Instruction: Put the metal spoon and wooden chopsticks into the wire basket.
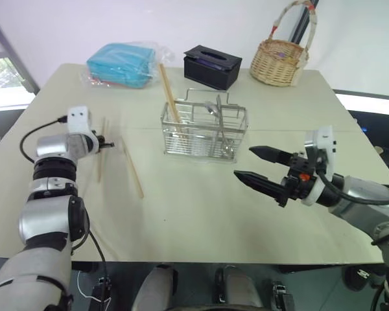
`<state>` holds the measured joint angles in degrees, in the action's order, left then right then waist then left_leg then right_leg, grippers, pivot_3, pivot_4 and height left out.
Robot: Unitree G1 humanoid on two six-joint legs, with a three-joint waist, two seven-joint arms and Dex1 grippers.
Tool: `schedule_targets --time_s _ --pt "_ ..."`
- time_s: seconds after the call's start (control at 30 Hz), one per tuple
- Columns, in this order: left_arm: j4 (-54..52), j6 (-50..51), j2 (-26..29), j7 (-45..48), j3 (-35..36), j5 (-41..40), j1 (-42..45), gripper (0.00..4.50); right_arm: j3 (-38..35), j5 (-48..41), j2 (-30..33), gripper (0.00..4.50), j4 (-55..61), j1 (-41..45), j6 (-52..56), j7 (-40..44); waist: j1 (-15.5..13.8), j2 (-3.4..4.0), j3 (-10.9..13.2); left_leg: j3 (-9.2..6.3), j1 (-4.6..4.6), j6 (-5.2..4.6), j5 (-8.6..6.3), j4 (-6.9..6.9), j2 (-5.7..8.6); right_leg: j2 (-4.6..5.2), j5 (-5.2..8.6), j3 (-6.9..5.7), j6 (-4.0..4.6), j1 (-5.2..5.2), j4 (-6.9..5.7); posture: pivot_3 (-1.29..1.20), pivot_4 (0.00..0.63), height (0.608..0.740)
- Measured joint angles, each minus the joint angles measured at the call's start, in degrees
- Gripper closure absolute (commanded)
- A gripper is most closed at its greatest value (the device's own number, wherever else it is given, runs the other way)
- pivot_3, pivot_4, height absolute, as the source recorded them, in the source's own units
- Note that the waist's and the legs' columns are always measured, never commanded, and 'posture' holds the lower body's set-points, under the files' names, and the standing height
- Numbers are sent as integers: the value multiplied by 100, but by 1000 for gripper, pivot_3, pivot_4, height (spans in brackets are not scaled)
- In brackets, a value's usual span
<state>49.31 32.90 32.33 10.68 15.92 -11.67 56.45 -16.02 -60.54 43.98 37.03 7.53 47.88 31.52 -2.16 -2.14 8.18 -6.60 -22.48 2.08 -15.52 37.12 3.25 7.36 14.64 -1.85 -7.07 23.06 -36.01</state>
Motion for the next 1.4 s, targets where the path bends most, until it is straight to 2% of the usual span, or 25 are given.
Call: schedule_targets --time_s 0.07,0.2,0.33,0.43,0.53,0.7,0.9,1.07,1.4 --pt "-572 -608 -43 -121 538 -333 67 4459 -8 23 19 0 -28 0 0 -1 -1 -4 0 3 -3 3 1 0 2 17 0 1 1 2 3 0 150 661" --pt "-1670 -929 -269 -269 1329 -1194 639 4459 -18 20 26 0 -29 0 0 -25 -19 -3 -2 4 1 3 0 1 14 25 -1 -7 -3 -14 12 0 150 661" --pt "-2326 -805 -672 -318 1516 -1778 1002 4459 -21 6 -22 0 -5 -20 0 -181 -30 1 -3 -1 11 1 1 6 21 24 -8 -15 -24 -41 26 0 150 661" --pt "-2633 -692 -1112 -226 1285 -1973 1080 4459 -5 -52 -69 0 101 -33 2 -381 -17 1 -3 -2 11 0 2 13 22 23 -11 -18 -28 -45 29 0 150 661" --pt "-2998 -693 -1517 -20 749 -1972 1062 4459 -2 -149 -82 0 235 -31 3 -591 -6 1 -1 -1 10 -1 2 12 21 20 -11 -17 -28 -43 31 0 150 661" --pt "-3360 -694 -1924 97 247 -1939 763 4459 -53 -320 -82 0 330 -53 4 -969 42 26 -2 4 12 -2 2 1 18 15 -11 -9 -27 -38 35 0 150 661" --pt "-3478 -1047 -2036 305 -313 -1498 243 4459 -121 -446 -78 0 442 -173 0 -1246 -4 25 -1 3 10 -3 2 6 13 3 -12 -8 -25 -43 46 0 150 661" --pt "-3604 -1507 -2380 515 -600 -1303 -270 4459 -174 -562 -63 0 446 -221 -43 -1377 -19 25 -1 -1 7 -4 2 10 13 2 -12 -8 -22 -53 62 0 150 661" --pt "-2972 -2145 -2566 514 -603 -1050 -170 4459 -391 -586 9 0 445 -518 -171 -1209 -10 25 0 2 9 -9 0 8 9 -5 -12 -9 -23 -54 64 0 150 661"
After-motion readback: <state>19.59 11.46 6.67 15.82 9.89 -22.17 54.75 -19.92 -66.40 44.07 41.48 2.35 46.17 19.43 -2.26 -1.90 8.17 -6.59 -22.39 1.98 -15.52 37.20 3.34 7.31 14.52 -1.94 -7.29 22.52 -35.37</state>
